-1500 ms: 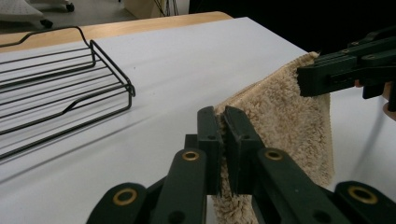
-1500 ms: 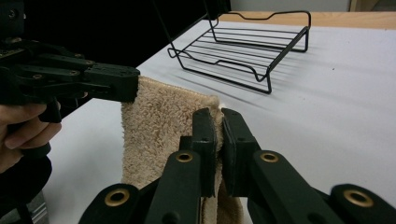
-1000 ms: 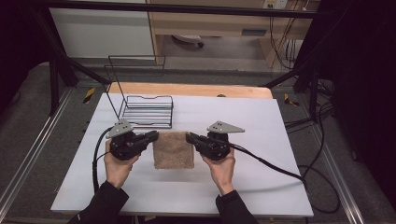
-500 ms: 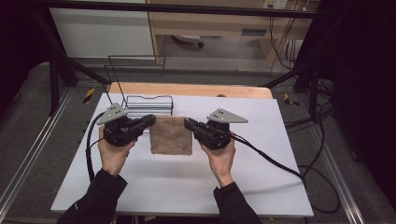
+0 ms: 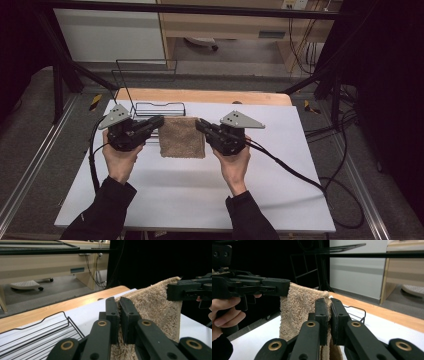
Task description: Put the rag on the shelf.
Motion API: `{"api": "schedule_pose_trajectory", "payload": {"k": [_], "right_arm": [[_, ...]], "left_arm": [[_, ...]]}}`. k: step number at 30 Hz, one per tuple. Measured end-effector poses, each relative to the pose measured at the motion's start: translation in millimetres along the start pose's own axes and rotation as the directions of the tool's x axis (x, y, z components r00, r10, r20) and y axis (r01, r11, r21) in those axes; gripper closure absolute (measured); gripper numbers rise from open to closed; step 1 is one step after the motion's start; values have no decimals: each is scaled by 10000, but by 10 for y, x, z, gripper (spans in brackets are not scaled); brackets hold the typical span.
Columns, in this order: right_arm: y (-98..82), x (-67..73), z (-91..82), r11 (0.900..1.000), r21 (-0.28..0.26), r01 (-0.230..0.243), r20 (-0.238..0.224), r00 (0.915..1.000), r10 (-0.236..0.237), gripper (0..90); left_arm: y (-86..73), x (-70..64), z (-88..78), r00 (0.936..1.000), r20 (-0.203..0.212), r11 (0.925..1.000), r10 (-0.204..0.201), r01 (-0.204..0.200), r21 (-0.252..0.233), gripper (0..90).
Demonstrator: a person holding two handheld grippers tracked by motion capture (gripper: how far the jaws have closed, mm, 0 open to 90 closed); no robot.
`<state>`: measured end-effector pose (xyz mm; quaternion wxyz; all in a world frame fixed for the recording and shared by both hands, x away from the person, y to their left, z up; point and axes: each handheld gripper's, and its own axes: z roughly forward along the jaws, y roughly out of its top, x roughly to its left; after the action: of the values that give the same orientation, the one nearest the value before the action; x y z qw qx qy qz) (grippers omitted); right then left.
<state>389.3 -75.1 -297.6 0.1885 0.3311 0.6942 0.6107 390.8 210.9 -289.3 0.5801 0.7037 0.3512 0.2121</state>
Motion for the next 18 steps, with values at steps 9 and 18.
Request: {"api": "schedule_pose_trajectory", "payload": {"k": [9,18], "right_arm": [[84,64,26,9986,-451,272,55,9996,-269,853],[193,105,118,9969,-707,339,70,9994,-335,853]], "left_arm": [[55,15,-70,9998,-168,9979,136,-147,-625,851],[109,91,-109,9995,-324,9962,3,-31,-870,851]]}}
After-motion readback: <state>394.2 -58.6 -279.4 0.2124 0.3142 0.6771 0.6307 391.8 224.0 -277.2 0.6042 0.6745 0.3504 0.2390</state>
